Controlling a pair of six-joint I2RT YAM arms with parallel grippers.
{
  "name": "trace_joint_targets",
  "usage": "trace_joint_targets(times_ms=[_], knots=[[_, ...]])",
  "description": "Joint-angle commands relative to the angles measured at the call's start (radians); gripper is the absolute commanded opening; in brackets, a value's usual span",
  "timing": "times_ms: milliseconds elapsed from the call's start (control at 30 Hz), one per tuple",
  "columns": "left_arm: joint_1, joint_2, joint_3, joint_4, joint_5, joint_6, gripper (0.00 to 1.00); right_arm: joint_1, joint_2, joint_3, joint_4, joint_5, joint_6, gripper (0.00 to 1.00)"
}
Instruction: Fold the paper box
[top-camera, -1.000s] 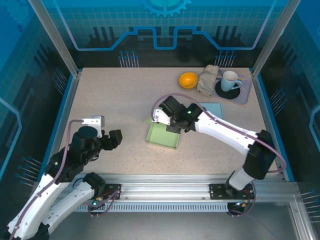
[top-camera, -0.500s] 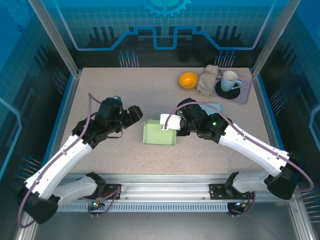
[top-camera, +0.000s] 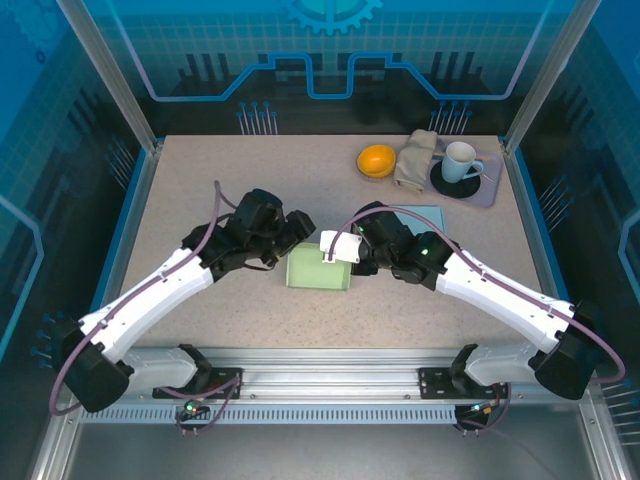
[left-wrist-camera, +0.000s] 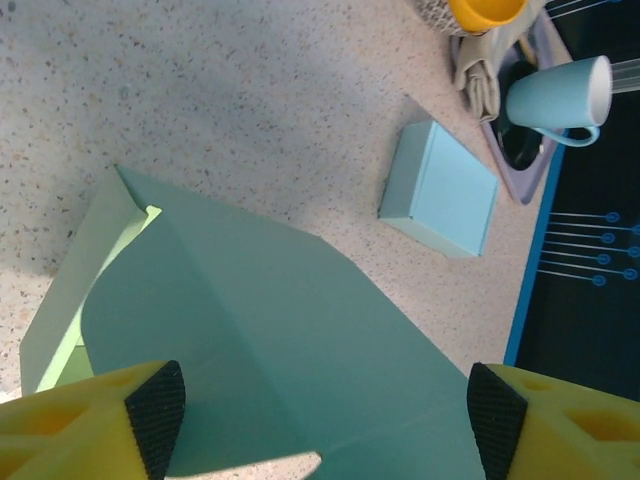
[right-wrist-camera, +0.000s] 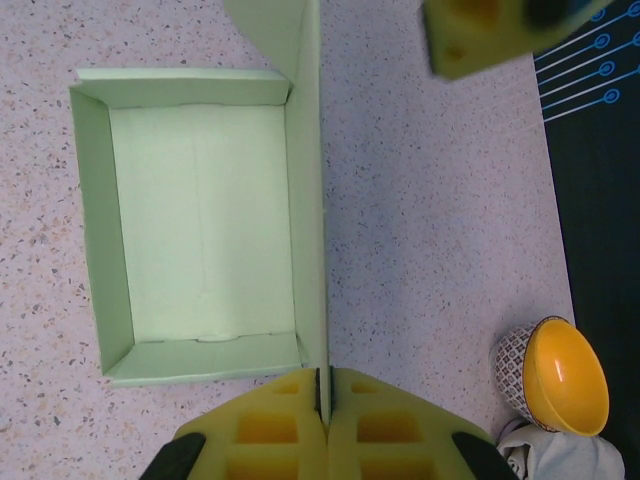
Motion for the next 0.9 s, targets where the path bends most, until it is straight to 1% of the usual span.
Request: trace_joint_targets(times_ms=[0,133,267,400,500,667,867], knots=[[-0.027,0.025,0.024,0.017,-0.009,-0.042,0.77,0.01,-0.009,-0.005,0.05,-0.005,0.039,0.0],[-0.047,0.038,0.02,0.033,-0.029,-0.07,0.74,0.024,0.006,-0.007,0.068,0.011,0.065,0.0],[-0.058,0.057,0.008,0.064,-0.035,-0.089,0.64,0.047,0.022,-0.03,0.103,0.03,0.09,0.0],[-0.066,0.083,0.005,0.065,-0.043,-0.085,0.58,0.061,0.041,-0.05,0.131,0.059,0.109,0.0],[-0.067,0.097,-0.005,0.055,-0.059,-0.065,0.57,0.067,0.061,-0.053,0.136,0.093,0.118,0.0],[-0.068,0.111,-0.047,0.024,-0.087,0.008,0.55,0.073,0.085,-0.081,0.159,0.144,0.119,0.0],[-0.067,0.106,-0.149,0.052,-0.104,-0.002,0.51,0.077,0.101,-0.103,0.175,0.145,0.176,0.01]])
